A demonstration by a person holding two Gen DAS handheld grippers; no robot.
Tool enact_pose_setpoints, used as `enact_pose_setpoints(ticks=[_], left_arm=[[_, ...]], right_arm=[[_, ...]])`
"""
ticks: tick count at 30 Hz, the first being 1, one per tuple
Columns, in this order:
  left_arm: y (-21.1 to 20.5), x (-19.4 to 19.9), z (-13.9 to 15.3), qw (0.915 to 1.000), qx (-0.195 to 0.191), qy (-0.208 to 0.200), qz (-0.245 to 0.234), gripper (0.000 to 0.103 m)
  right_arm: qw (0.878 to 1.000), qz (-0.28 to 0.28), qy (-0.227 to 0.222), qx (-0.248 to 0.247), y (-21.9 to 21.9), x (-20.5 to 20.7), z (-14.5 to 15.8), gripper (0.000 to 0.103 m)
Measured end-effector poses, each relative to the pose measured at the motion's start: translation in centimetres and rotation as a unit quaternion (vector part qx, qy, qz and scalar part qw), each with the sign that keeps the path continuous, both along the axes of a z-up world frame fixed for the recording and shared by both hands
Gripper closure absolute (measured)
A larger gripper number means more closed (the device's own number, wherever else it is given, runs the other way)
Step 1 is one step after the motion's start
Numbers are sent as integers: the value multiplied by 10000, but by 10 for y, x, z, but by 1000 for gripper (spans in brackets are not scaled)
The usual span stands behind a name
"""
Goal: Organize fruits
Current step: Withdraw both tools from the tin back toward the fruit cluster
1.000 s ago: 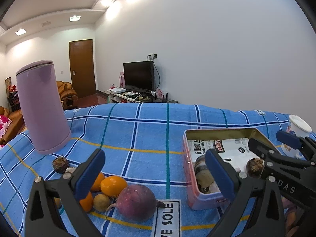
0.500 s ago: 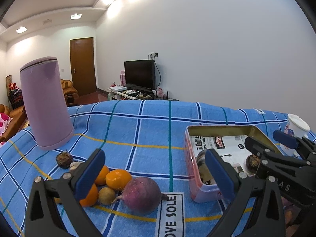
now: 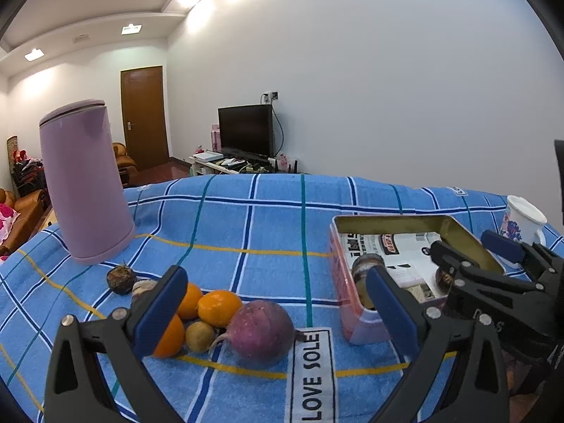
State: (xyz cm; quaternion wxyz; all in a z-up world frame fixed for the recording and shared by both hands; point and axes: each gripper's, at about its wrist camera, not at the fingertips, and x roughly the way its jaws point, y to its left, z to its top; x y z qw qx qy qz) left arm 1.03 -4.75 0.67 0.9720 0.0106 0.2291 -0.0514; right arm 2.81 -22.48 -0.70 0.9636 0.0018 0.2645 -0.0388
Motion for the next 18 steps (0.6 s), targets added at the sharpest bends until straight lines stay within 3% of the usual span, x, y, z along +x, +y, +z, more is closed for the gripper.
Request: enact_pose_setpoints(ticks=[18], left_arm=[[45, -7, -6, 9986, 341, 334, 227, 0]], right_arm=[[9997, 236, -15, 19, 22, -12, 0, 26]])
